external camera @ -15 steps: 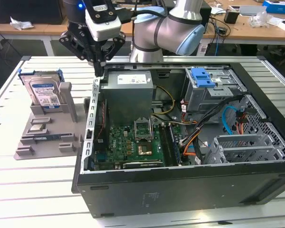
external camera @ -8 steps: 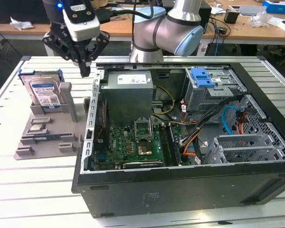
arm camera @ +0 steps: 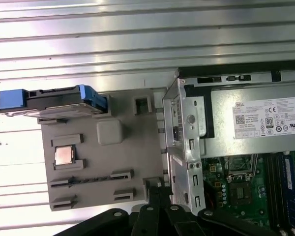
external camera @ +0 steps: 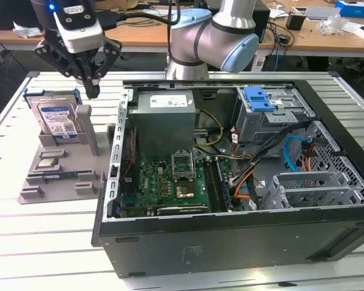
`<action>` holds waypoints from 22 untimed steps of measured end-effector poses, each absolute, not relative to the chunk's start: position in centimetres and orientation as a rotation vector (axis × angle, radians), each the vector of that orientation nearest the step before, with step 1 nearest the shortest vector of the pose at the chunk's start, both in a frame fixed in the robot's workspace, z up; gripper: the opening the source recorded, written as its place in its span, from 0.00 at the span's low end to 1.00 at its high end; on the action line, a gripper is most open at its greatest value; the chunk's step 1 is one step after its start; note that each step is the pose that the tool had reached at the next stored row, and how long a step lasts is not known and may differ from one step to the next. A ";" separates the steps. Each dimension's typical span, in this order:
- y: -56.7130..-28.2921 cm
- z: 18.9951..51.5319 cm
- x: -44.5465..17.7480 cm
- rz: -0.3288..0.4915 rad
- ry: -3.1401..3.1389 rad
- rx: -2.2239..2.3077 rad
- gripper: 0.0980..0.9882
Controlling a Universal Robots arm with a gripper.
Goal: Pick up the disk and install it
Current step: 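Reach for the disk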
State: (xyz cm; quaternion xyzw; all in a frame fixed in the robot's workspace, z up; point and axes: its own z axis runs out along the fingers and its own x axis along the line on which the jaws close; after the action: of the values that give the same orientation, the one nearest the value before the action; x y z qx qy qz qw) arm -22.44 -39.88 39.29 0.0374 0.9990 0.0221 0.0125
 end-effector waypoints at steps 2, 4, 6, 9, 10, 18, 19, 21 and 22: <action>-39.9 39.3 -23.0 0.069 3.114 0.117 0.01; -39.9 39.3 -23.4 0.069 3.114 0.117 0.01; -39.9 39.3 -23.8 0.069 3.114 0.117 0.01; -39.9 39.3 -24.7 0.069 3.114 0.116 0.01; -39.9 39.3 -25.1 0.069 3.114 0.117 0.01; -39.9 39.2 -27.4 0.069 3.114 0.117 0.01; -39.9 39.2 -27.8 0.069 3.114 0.117 0.01; -39.9 39.2 -28.5 0.069 3.114 0.117 0.01; -39.9 39.2 -28.8 0.069 3.114 0.116 0.01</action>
State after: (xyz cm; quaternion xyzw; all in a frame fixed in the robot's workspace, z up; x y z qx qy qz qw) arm -28.84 -39.88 39.22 0.0374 0.9990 0.0221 0.0125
